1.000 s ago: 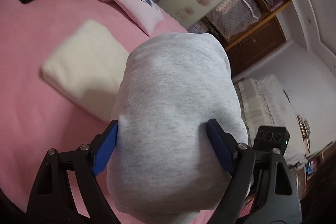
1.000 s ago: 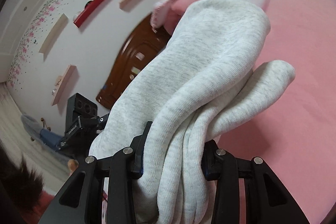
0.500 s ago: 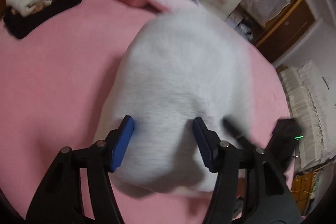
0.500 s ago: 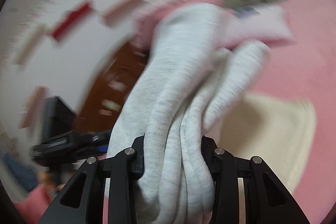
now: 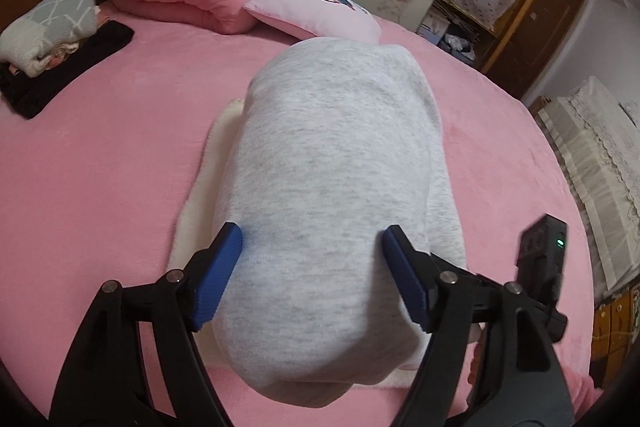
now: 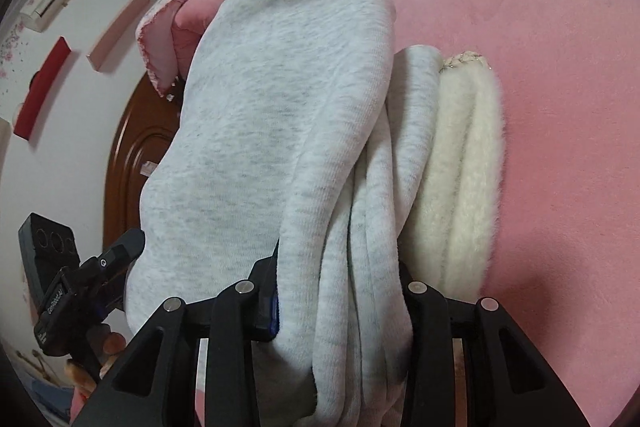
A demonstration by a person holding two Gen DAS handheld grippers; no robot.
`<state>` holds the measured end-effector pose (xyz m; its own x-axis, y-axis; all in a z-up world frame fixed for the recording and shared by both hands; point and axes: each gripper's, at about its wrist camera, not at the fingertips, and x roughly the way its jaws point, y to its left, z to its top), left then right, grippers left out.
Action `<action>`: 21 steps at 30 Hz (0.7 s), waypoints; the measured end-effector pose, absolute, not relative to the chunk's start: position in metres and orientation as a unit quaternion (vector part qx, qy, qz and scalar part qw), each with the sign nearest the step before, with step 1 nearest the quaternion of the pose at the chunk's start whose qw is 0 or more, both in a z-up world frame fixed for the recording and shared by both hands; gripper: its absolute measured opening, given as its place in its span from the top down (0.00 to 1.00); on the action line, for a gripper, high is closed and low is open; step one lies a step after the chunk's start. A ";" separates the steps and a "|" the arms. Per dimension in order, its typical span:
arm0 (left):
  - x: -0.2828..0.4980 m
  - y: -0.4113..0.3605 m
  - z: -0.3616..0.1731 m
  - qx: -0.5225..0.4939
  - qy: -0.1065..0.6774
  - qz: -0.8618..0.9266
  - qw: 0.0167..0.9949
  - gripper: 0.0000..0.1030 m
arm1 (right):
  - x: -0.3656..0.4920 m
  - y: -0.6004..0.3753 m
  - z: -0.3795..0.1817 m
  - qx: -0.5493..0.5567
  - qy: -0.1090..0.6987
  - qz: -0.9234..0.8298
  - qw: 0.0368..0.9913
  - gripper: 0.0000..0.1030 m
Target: Fold large clothes
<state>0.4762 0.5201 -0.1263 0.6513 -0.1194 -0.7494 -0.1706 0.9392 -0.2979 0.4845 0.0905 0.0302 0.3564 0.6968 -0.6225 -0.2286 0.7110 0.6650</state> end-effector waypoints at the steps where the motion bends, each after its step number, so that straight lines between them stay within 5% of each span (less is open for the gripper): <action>1: 0.478 0.509 -0.130 -0.180 0.414 0.021 0.892 0.29 | 0.478 0.088 0.040 0.232 0.482 0.286 0.795 0.64; 10: 0.384 0.498 -0.135 -0.248 0.342 0.135 0.896 0.23 | 0.378 0.081 0.075 0.149 0.418 0.223 0.868 0.40; 12: 0.364 0.488 -0.141 -0.219 0.354 0.152 0.897 0.23 | 0.363 0.077 0.074 0.135 0.433 0.218 0.864 0.19; 17: 0.304 0.467 -0.165 -0.233 0.401 0.186 0.867 0.23 | 0.320 0.055 0.054 0.080 0.477 0.205 0.851 0.17; 21: 0.251 0.441 -0.185 -0.273 0.424 0.212 0.837 0.23 | 0.248 0.000 0.019 0.059 0.533 0.177 0.825 0.01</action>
